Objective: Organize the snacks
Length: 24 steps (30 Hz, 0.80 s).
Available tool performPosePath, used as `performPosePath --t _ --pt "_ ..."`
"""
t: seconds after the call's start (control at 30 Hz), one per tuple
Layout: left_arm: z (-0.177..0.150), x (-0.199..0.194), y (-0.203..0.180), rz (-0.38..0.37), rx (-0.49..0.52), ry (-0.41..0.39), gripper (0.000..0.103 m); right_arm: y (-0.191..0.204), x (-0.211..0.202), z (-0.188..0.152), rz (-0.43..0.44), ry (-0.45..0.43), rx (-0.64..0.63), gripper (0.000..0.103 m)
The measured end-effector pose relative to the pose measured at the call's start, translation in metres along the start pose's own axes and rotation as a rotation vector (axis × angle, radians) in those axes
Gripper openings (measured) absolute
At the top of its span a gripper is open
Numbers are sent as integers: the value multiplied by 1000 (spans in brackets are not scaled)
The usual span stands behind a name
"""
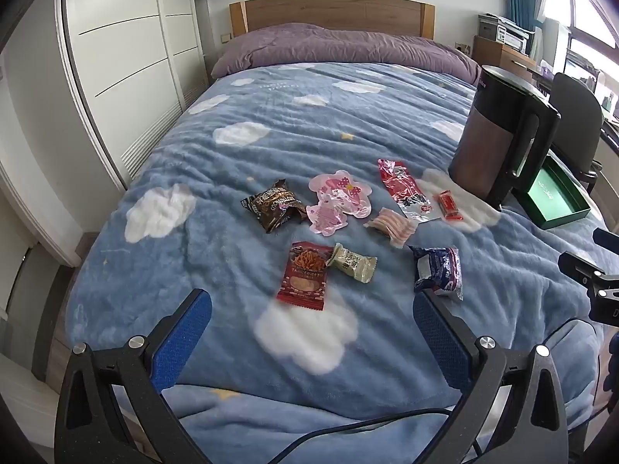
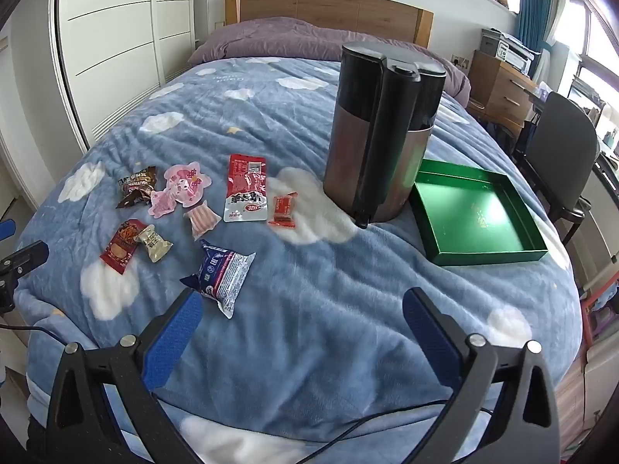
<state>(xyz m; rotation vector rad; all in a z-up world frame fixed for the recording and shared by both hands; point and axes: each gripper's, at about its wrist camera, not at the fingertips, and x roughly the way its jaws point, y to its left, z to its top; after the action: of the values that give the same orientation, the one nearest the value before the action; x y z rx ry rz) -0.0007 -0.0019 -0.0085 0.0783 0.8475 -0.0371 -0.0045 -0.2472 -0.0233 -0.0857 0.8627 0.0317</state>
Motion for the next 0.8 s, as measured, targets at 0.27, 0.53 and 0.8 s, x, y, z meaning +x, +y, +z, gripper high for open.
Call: performPosePath --t 0.27,0.53,0.8 --pt "0 0 1 -1 0 3 102 0 0 0 1 1 1 103" --pt "-1 1 1 -2 -1 3 102 0 1 -1 3 1 2 103" --pt "-6 3 1 -1 -1 5 102 1 1 -1 4 3 3 103"
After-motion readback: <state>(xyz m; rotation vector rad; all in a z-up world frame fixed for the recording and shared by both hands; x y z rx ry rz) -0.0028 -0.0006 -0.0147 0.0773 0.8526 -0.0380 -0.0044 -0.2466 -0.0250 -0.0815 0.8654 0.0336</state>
